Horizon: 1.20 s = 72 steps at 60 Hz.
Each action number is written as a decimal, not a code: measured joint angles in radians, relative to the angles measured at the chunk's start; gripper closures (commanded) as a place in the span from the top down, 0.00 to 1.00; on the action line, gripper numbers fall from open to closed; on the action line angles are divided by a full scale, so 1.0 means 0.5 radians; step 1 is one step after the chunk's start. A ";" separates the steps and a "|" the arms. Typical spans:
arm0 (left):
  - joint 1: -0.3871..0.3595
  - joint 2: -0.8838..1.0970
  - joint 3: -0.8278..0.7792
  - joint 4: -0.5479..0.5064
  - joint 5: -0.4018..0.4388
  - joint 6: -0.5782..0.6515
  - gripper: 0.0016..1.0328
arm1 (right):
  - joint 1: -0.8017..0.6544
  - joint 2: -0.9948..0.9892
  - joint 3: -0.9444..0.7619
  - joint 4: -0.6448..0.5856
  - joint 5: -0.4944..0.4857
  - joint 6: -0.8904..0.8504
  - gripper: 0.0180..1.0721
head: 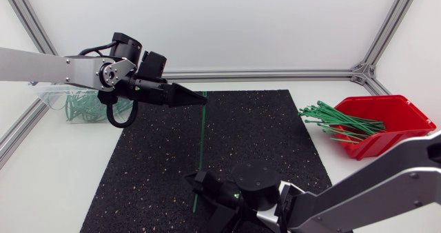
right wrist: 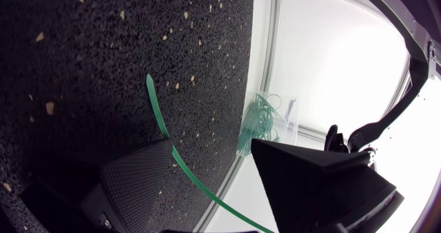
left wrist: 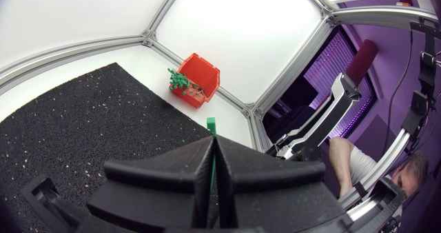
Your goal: Take a green cable tie from the red box, thread the tail through the head to close it, then place it in the transparent bin on the left.
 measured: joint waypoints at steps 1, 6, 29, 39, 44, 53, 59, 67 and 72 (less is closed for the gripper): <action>0.000 0.000 0.001 -0.001 0.000 0.000 0.03 | -0.006 -0.003 -0.001 -0.001 0.000 0.000 0.78; 0.000 0.000 0.018 -0.034 0.001 0.000 0.03 | -0.032 -0.033 -0.013 -0.006 -0.002 -0.011 0.78; 0.000 -0.048 0.050 -0.171 -0.007 0.000 0.03 | -0.249 -0.348 -0.064 -0.094 0.154 0.131 0.89; 0.001 -0.108 0.053 -0.210 -0.008 0.000 0.03 | -0.321 -0.454 -0.045 -0.329 0.220 0.523 0.89; 0.001 -0.125 0.053 -0.221 -0.008 0.000 0.03 | -0.332 -0.565 -0.025 -0.577 0.212 0.772 0.90; 0.002 -0.136 0.053 -0.223 -0.008 0.020 0.03 | -0.330 -0.797 0.020 -1.038 0.083 1.151 0.90; 0.002 -0.136 0.053 -0.224 -0.008 0.039 0.03 | -0.308 -0.893 0.044 -1.269 -0.019 1.275 0.90; 0.000 -0.136 0.053 -0.254 -0.009 0.082 0.03 | -0.211 -0.886 0.045 -1.348 -0.022 1.253 0.90; -0.005 -0.136 0.053 -0.269 -0.008 0.089 0.03 | -0.106 -0.821 0.021 -1.246 0.079 1.136 0.90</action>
